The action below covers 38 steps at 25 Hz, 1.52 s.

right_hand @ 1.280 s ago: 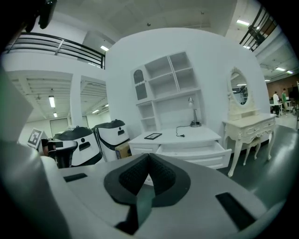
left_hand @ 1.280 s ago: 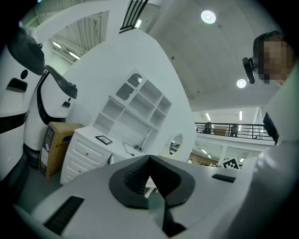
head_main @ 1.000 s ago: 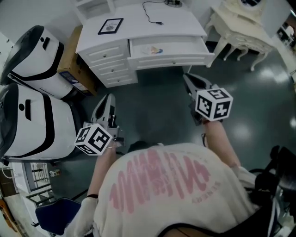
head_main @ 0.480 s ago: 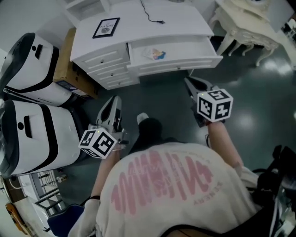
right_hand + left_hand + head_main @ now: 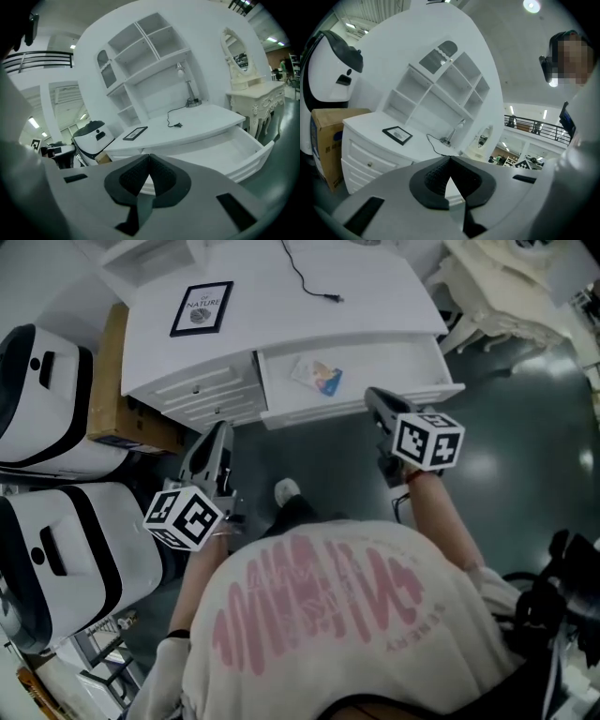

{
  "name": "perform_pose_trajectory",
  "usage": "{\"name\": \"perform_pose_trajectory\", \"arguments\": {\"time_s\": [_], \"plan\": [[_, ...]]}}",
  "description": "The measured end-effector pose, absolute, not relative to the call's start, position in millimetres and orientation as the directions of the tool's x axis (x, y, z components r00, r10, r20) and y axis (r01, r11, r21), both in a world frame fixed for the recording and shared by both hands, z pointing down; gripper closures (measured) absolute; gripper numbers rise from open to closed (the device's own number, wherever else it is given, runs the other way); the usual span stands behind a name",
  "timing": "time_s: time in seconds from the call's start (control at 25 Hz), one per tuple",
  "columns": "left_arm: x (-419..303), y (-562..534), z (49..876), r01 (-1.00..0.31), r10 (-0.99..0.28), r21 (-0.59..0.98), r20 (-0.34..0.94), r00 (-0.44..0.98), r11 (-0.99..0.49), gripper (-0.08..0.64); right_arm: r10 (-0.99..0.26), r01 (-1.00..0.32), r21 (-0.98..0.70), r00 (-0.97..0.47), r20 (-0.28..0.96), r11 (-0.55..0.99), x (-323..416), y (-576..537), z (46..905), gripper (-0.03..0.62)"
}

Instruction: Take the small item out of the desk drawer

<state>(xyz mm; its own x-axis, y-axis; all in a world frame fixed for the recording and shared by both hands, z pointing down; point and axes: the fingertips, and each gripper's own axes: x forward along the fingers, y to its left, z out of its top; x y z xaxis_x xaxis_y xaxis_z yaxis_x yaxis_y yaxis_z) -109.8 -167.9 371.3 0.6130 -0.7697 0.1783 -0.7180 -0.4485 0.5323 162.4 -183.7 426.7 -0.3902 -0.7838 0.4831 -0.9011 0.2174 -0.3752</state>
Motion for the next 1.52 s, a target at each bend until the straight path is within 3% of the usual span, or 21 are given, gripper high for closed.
{"name": "perform_pose_trajectory", "arguments": {"time_s": [0.4, 0.92, 0.96, 1.04, 1.24, 1.52], "plan": [[-137, -271, 402, -0.748, -0.759, 0.519, 0.258, 0.598, -0.413, 0.532, -0.704, -0.916, -0.374, -0.363, 0.611, 0.147, 161, -267, 487, 0.575], [-130, -310, 458, -0.772, -0.730, 0.558, 0.383, 0.565, -0.304, 0.532, -0.365, -0.803, -0.172, -0.436, 0.823, 0.570, 129, -308, 561, 0.571], [-131, -311, 458, -0.776, -0.736, 0.561, 0.389, 0.554, -0.288, 0.532, -0.338, -0.787, -0.179, -0.443, 0.830, 0.590, 127, -310, 568, 0.558], [-131, -313, 459, -0.782, -0.748, 0.567, 0.396, 0.533, -0.257, 0.532, -0.280, -0.757, -0.197, -0.451, 0.848, 0.623, 126, -312, 581, 0.448], [-132, -315, 465, -0.804, -0.772, 0.561, 0.417, 0.479, -0.196, 0.532, -0.163, -0.692, -0.203, -0.425, 0.890, 0.693, 126, -315, 611, 0.301], [-137, -305, 473, -0.828, -0.788, 0.546, 0.453, 0.418, -0.126, 0.532, -0.055, -0.633, -0.204, -0.364, 0.930, 0.747, 125, -315, 643, 0.238]]}}
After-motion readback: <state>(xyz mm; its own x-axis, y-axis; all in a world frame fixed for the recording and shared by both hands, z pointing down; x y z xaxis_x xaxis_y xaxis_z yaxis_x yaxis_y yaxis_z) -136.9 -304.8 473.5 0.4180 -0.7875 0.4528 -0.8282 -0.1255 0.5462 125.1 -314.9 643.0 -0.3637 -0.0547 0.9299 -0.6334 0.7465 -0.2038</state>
